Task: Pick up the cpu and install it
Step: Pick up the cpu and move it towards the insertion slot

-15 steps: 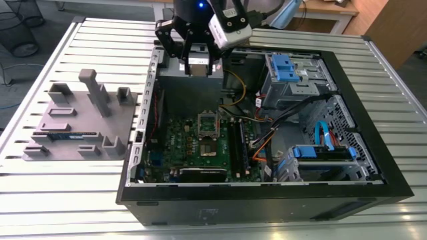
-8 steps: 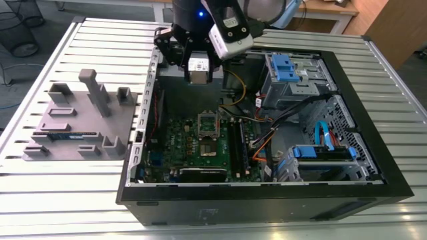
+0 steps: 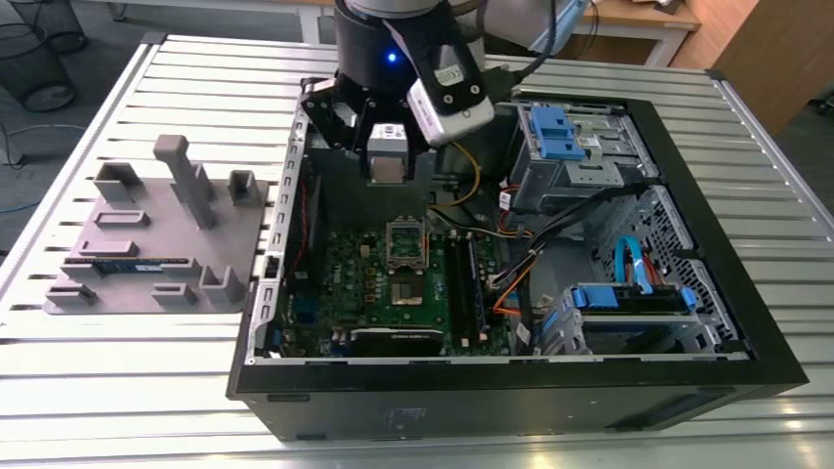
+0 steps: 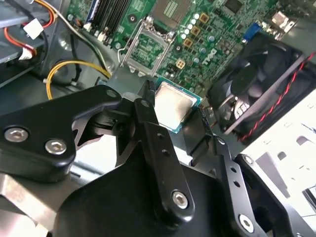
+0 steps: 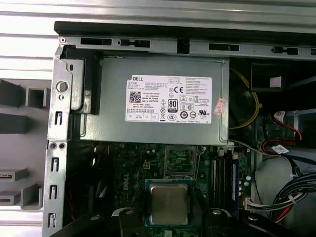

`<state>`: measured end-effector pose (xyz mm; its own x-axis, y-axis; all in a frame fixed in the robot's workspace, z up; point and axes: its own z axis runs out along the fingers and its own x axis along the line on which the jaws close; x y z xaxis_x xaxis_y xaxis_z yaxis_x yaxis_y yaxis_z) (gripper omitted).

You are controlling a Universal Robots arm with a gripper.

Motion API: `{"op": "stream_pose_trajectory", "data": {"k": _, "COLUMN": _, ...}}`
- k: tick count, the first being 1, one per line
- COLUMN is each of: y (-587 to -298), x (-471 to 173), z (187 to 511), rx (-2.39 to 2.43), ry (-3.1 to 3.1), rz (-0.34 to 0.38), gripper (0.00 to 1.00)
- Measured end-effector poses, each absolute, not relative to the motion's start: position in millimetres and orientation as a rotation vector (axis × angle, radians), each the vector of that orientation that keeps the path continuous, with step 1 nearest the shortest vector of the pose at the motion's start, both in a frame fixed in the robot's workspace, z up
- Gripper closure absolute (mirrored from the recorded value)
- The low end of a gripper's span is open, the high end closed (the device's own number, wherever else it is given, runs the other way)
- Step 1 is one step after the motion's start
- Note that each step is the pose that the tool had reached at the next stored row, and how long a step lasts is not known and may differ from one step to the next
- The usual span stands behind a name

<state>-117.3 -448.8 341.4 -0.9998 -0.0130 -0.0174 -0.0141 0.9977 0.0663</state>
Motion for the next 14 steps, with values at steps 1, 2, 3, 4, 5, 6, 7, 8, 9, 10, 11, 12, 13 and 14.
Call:
{"op": "stream_pose_trajectory", "data": {"k": 1, "y": -450, "x": -117, "z": 340, "rx": -0.021, "ry": 3.123, "rz": 0.104, "gripper": 0.53}}
{"op": "stream_pose_trajectory", "data": {"k": 2, "y": -451, "x": -117, "z": 338, "rx": -0.021, "ry": 3.123, "rz": 0.104, "gripper": 0.53}}
{"op": "stream_pose_trajectory", "data": {"k": 3, "y": -452, "x": -117, "z": 336, "rx": -0.021, "ry": 3.123, "rz": 0.104, "gripper": 0.53}}
{"op": "stream_pose_trajectory", "data": {"k": 4, "y": -453, "x": -117, "z": 334, "rx": -0.021, "ry": 3.123, "rz": 0.104, "gripper": 0.53}}
{"op": "stream_pose_trajectory", "data": {"k": 5, "y": -454, "x": -117, "z": 332, "rx": -0.021, "ry": 3.123, "rz": 0.104, "gripper": 0.53}}
{"op": "stream_pose_trajectory", "data": {"k": 6, "y": -454, "x": -116, "z": 331, "rx": -0.021, "ry": 3.123, "rz": 0.104, "gripper": 0.53}}
{"op": "stream_pose_trajectory", "data": {"k": 7, "y": -454, "x": -116, "z": 330, "rx": -0.021, "ry": 3.123, "rz": 0.104, "gripper": 0.53}}
{"op": "stream_pose_trajectory", "data": {"k": 8, "y": -455, "x": -114, "z": 328, "rx": -0.021, "ry": 3.123, "rz": 0.104, "gripper": 0.53}}
{"op": "stream_pose_trajectory", "data": {"k": 9, "y": -455, "x": -113, "z": 327, "rx": -0.021, "ry": 3.124, "rz": 0.103, "gripper": 0.53}}
{"op": "stream_pose_trajectory", "data": {"k": 10, "y": -455, "x": -111, "z": 326, "rx": -0.021, "ry": 3.124, "rz": 0.103, "gripper": 0.53}}
{"op": "stream_pose_trajectory", "data": {"k": 11, "y": -455, "x": -109, "z": 325, "rx": -0.021, "ry": 3.124, "rz": 0.103, "gripper": 0.53}}
{"op": "stream_pose_trajectory", "data": {"k": 12, "y": -456, "x": -107, "z": 324, "rx": -0.021, "ry": 3.123, "rz": 0.103, "gripper": 0.53}}
{"op": "stream_pose_trajectory", "data": {"k": 13, "y": -456, "x": -106, "z": 323, "rx": -0.021, "ry": 3.124, "rz": 0.103, "gripper": 0.53}}
{"op": "stream_pose_trajectory", "data": {"k": 14, "y": -457, "x": -105, "z": 321, "rx": -0.021, "ry": 3.124, "rz": 0.103, "gripper": 0.53}}
